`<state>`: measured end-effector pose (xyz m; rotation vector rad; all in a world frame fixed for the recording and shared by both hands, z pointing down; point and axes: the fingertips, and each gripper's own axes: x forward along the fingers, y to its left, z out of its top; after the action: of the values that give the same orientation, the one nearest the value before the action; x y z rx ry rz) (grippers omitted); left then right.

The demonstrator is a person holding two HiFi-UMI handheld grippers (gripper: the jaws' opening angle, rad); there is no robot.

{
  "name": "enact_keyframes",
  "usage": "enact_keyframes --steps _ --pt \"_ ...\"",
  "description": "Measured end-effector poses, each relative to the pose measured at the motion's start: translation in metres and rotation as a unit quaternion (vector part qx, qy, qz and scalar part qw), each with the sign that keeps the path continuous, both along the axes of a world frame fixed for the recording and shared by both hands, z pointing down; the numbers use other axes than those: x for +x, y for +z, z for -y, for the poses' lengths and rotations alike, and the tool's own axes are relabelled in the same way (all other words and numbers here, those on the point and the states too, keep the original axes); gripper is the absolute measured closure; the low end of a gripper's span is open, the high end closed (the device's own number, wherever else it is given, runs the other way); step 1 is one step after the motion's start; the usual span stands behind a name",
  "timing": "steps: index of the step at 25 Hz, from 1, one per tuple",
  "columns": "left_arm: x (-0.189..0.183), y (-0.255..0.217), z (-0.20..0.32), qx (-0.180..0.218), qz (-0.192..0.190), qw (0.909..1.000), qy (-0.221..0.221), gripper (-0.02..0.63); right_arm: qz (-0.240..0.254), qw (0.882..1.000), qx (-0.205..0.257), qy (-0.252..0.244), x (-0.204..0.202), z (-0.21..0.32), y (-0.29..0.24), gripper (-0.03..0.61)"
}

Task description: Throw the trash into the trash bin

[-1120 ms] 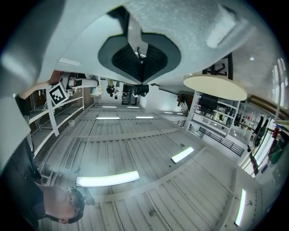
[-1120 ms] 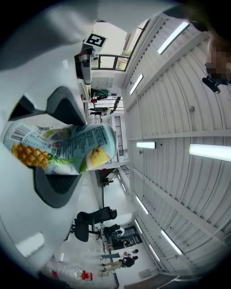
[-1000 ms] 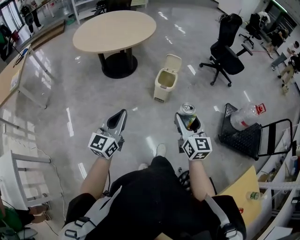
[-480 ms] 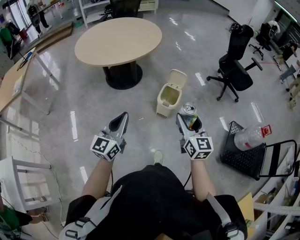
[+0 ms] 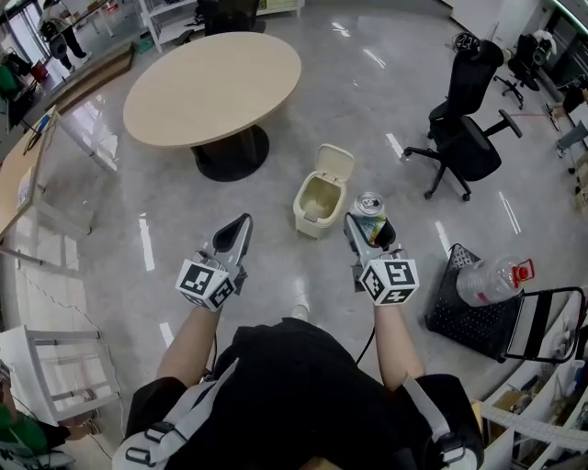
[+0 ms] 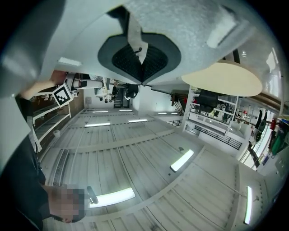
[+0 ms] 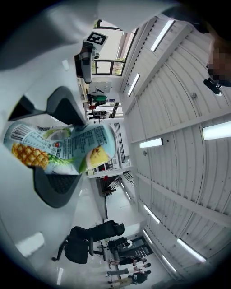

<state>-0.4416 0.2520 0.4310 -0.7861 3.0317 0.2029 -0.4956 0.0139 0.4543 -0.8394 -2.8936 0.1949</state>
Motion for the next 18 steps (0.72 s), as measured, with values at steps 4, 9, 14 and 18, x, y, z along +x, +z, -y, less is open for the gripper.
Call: enact_keyframes --steps 4,9,14,18 --pt "-0.023 0.008 0.018 0.008 -0.014 0.9998 0.015 0.614 -0.009 1.0 -0.005 0.009 -0.027 0.014 0.009 0.285" --pt "-0.048 0.021 0.01 0.012 -0.027 0.9994 0.019 0.614 -0.039 0.999 -0.012 0.02 -0.052 0.011 0.032 0.285" --pt "-0.096 0.032 -0.011 0.01 -0.023 0.9992 0.032 0.614 -0.031 0.999 0.002 0.025 -0.088 -0.007 0.032 0.285" --pt "-0.15 0.027 -0.021 0.023 -0.014 0.9983 0.052 0.614 -0.028 0.998 0.008 0.052 -0.131 -0.014 0.022 0.285"
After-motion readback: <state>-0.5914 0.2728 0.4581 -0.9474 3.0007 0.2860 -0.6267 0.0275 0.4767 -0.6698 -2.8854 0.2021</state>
